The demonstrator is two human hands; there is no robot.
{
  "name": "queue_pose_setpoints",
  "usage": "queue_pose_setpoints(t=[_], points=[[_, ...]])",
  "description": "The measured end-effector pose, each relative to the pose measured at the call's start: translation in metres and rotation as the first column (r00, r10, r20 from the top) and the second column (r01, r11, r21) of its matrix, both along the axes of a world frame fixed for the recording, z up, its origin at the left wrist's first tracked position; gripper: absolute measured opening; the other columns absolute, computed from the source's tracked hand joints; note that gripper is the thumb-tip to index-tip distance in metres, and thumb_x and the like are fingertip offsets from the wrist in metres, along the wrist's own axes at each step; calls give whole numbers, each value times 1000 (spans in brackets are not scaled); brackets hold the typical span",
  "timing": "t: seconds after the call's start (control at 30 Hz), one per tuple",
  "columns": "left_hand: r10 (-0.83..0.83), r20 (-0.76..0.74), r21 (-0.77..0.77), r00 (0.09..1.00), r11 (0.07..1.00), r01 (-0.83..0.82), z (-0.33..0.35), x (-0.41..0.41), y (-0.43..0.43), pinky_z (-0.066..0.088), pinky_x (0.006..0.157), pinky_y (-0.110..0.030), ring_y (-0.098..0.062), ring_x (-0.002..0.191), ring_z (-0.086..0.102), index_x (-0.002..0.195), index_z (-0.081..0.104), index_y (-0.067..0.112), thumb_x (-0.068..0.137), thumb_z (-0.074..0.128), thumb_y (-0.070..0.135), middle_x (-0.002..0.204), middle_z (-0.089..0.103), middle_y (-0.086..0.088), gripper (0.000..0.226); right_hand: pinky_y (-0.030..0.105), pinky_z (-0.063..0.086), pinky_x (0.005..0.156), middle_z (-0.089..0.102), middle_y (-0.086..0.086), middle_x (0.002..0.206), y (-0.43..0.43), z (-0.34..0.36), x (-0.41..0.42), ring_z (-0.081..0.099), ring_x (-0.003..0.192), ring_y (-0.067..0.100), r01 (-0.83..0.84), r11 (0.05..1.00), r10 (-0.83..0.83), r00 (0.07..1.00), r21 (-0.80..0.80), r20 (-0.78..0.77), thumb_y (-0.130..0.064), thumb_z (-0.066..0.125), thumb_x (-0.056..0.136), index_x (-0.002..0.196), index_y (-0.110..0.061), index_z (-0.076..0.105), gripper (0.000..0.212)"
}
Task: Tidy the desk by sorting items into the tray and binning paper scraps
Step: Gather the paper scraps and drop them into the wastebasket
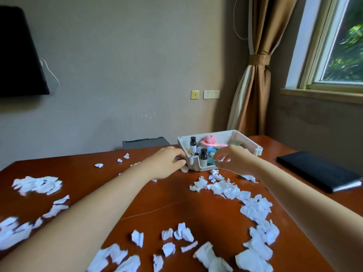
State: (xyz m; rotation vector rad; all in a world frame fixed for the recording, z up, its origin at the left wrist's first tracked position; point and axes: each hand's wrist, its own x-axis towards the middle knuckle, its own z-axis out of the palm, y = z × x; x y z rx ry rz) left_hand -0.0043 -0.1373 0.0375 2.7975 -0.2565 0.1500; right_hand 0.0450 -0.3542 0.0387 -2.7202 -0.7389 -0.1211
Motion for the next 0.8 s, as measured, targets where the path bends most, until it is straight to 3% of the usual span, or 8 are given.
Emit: queue_pose_setpoints(t=[0.17, 0.3, 0.4, 0.43, 0.53, 0.63, 0.8], points=[[-59, -118, -4, 991, 998, 59, -7, -59, 1, 38, 103, -28, -14, 126, 45, 132, 49, 25, 96, 45, 35, 139, 47, 4, 37, 23, 50, 87, 61, 2, 125, -3, -12, -67, 60, 108, 17, -12, 1000, 13, 997, 11, -82, -21, 59, 90, 122, -17, 60, 32], [-52, -187, -8, 981, 999, 51, -36, -93, 3, 40, 105, -34, -10, 124, 44, 133, 45, 32, 94, 46, 41, 136, 46, 10, 40, 24, 45, 94, 58, -2, 130, -11, -31, -111, 56, 115, 16, -13, 1000, 12, 992, -4, -127, -27, 56, 91, 124, -21, 59, 33], [-11, -214, -3, 977, 1000, 11, -85, -117, -1, 37, 92, -19, 1, 122, 42, 130, 39, 50, 83, 50, 64, 139, 40, 24, 50, 33, 43, 102, 53, 0, 134, -18, -53, -135, 47, 123, 19, 47, 999, -46, 988, 9, -150, -35, 54, 90, 127, -23, 54, 39], [-11, -203, -28, 979, 1000, 5, -94, -124, -4, 35, 94, -19, 1, 125, 38, 132, 35, 52, 82, 49, 68, 142, 34, 27, 55, 35, 40, 105, 49, 0, 138, -20, -60, -142, 42, 128, 20, 77, 997, -72, 987, 26, -145, -38, 54, 90, 130, -25, 51, 42], [10, -250, -81, 968, 996, -31, -94, -148, -17, 24, 116, -42, -14, 145, 10, 148, 11, 39, 87, 45, 60, 155, 7, 15, 72, 43, 24, 115, 27, 3, 154, -25, -81, -161, 19, 143, 26, 174, 985, -173, 978, 0, -114, -47, 49, 90, 138, -32, 37, 52], [88, -236, 16, 968, 996, -87, -97, -165, -36, 4, 117, -53, -23, 145, -18, 148, -10, 39, 85, 35, 70, 157, -23, 6, 83, 47, 10, 117, 7, 6, 159, -29, -95, -172, -1, 147, 31, 281, 958, -285, 956, -57, -74, -53, 42, 91, 143, -35, 24, 58], [144, -194, 104, 970, 987, -126, -114, -162, -54, 1, 116, -54, -29, 146, -16, 146, -14, 40, 81, 29, 76, 157, -23, -4, 86, 46, 5, 118, 0, 10, 159, -38, -109, -171, -8, 146, 36, 374, 925, -376, 927, -62, -6, -60, 43, 87, 146, -32, 13, 72]])
